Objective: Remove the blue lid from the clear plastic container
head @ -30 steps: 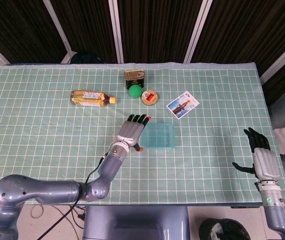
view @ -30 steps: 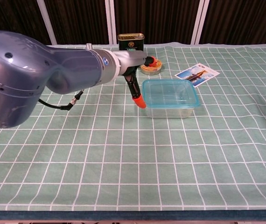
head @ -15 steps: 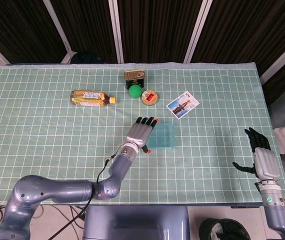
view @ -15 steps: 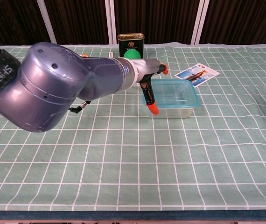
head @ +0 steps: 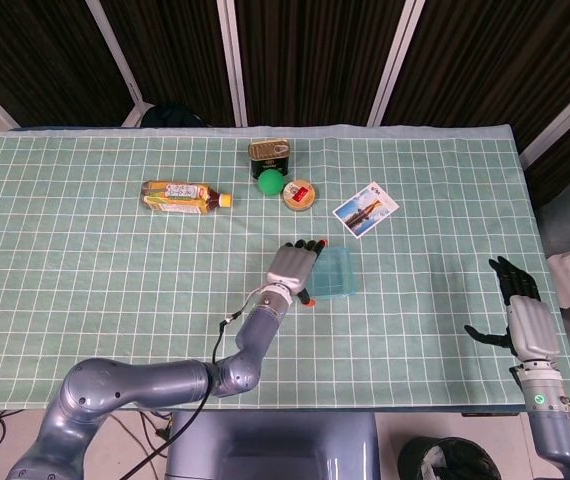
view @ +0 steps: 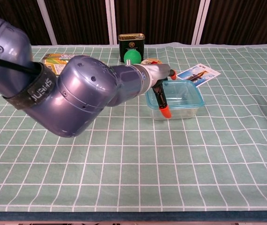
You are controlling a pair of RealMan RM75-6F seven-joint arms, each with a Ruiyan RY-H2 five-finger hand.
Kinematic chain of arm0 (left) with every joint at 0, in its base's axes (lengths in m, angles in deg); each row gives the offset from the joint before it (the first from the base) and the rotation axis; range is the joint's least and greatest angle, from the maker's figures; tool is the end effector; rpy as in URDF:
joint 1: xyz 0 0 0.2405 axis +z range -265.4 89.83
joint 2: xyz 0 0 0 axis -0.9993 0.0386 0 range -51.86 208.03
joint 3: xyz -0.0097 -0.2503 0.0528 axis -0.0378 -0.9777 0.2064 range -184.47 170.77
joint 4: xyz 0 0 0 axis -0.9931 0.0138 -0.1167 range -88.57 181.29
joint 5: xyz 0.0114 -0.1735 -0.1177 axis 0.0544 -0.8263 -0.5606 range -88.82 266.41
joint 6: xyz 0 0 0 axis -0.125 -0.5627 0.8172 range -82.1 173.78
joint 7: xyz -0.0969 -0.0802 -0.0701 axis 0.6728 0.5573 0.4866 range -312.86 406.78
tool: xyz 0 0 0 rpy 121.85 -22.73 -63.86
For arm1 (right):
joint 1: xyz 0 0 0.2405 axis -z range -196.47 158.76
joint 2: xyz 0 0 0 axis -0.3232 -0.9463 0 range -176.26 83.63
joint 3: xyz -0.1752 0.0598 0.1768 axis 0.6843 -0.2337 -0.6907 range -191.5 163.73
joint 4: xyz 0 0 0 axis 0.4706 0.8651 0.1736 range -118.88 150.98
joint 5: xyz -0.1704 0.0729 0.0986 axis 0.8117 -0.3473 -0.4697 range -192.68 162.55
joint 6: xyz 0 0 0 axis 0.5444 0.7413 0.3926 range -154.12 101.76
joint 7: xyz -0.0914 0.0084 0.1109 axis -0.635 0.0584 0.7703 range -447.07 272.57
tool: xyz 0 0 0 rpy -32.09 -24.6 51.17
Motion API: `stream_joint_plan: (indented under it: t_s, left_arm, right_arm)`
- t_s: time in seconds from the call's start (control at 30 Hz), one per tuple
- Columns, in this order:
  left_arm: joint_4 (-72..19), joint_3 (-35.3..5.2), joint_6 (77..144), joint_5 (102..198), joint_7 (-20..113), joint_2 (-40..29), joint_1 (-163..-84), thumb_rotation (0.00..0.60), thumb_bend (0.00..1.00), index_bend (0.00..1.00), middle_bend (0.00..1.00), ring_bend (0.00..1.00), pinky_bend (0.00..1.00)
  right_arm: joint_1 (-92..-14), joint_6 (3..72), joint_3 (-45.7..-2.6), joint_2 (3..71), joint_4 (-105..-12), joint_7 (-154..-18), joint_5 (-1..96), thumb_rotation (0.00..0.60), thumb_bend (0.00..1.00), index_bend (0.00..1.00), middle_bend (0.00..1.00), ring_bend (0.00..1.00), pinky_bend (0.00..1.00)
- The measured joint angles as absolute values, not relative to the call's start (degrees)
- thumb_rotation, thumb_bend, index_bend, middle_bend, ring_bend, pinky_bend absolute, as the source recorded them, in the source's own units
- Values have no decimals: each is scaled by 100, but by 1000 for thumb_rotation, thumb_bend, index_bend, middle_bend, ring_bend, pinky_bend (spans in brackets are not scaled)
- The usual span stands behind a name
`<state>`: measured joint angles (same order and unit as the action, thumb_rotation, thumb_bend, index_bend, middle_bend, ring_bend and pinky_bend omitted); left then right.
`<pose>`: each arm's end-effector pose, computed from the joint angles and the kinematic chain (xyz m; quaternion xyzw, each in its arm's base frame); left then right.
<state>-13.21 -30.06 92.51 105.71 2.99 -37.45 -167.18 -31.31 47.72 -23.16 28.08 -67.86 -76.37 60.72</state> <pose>0.0429 0.3843 -0.1425 -0.7603 -0.4333 -0.3046 0.3761 -0.3182 -0.2462 0.1136 0.5226 -0.4882 0.4419 0.5415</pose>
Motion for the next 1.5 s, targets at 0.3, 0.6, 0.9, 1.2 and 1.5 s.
stream_joint_plan:
  t_s: [0.3, 0.6, 0.9, 1.2, 1.5]
  left_arm:
    - [-1619, -2678, 9390, 11299, 647, -3494, -16303, 600, 71, 182, 245, 223, 346]
    - [-2763, -2111, 9289, 12297, 1161, -2387, -15553, 600, 71, 182, 245, 211, 333]
    - [-3270, -1772, 8628, 13833, 2415, -1549, -14991, 600, 70, 173, 237, 192, 322]
    - [-3263, -1566, 8078, 15551, 3731, -1356, -14731, 600, 70, 136, 207, 177, 309]
    - [-3070, -1251, 7961, 16925, 4482, -1265, -14760, 600, 70, 106, 170, 148, 290]
  right_arm:
    - [-3126, 4757, -2308, 2779, -6829, -7644, 6069, 600, 130, 0, 0, 0, 0]
    - [-3125, 4776, -2298, 2779, -6852, -7754, 6075, 600, 130, 0, 0, 0, 0]
    - [-3125, 4800, -2283, 2776, -6922, -7924, 6075, 600, 129, 0, 0, 0, 0]
    - [-3106, 4853, -2286, 2782, -6980, -8026, 6061, 600, 130, 0, 0, 0, 0]
    - [-3110, 4828, -2284, 2777, -6992, -8008, 6057, 600, 130, 0, 0, 0, 0]
